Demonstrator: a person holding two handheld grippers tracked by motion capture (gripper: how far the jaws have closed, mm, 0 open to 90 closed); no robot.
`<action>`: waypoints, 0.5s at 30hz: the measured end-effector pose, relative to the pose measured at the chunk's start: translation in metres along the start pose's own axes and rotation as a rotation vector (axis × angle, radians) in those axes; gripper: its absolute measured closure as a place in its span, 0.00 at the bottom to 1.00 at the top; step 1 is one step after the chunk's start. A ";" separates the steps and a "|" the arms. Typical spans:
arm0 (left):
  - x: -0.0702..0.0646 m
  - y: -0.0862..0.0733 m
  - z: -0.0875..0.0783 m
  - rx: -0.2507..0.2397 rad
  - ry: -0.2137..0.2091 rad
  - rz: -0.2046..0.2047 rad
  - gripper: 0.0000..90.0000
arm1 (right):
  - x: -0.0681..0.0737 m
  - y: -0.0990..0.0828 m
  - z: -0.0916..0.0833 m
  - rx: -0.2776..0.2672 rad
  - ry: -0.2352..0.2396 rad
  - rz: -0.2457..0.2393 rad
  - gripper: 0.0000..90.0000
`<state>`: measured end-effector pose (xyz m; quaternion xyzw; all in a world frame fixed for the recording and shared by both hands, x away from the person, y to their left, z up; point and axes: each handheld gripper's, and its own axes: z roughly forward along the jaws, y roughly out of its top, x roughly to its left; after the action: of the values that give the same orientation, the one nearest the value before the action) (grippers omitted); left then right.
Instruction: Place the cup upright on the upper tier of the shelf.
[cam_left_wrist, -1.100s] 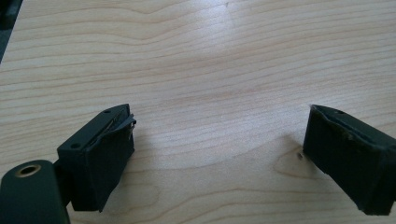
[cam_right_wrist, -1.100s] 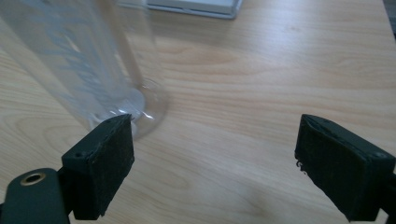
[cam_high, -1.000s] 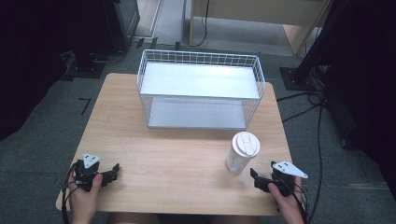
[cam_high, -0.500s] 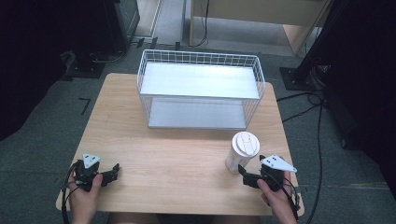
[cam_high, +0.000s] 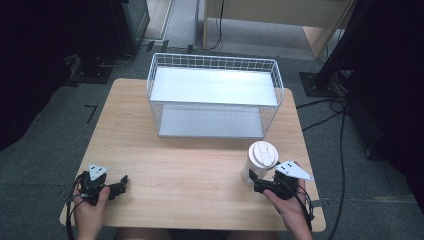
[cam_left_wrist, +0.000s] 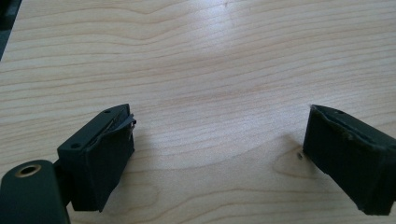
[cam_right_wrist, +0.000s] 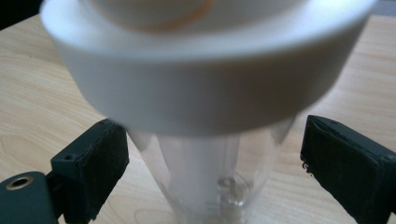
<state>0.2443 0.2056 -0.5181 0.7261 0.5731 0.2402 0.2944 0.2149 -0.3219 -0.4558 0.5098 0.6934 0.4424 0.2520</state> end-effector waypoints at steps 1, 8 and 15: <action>0.000 0.000 0.000 0.000 0.000 0.000 0.10 | 0.001 0.001 0.000 -0.008 -0.003 0.000 0.09; 0.000 0.000 0.000 0.001 -0.004 0.005 0.10 | 0.003 0.007 0.007 -0.060 -0.001 0.036 0.09; 0.000 0.000 0.000 0.001 -0.004 0.005 0.10 | 0.006 0.010 0.017 -0.095 0.001 0.079 0.13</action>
<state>0.2443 0.2056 -0.5180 0.7282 0.5707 0.2393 0.2946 0.2310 -0.3090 -0.4545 0.5240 0.6511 0.4848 0.2579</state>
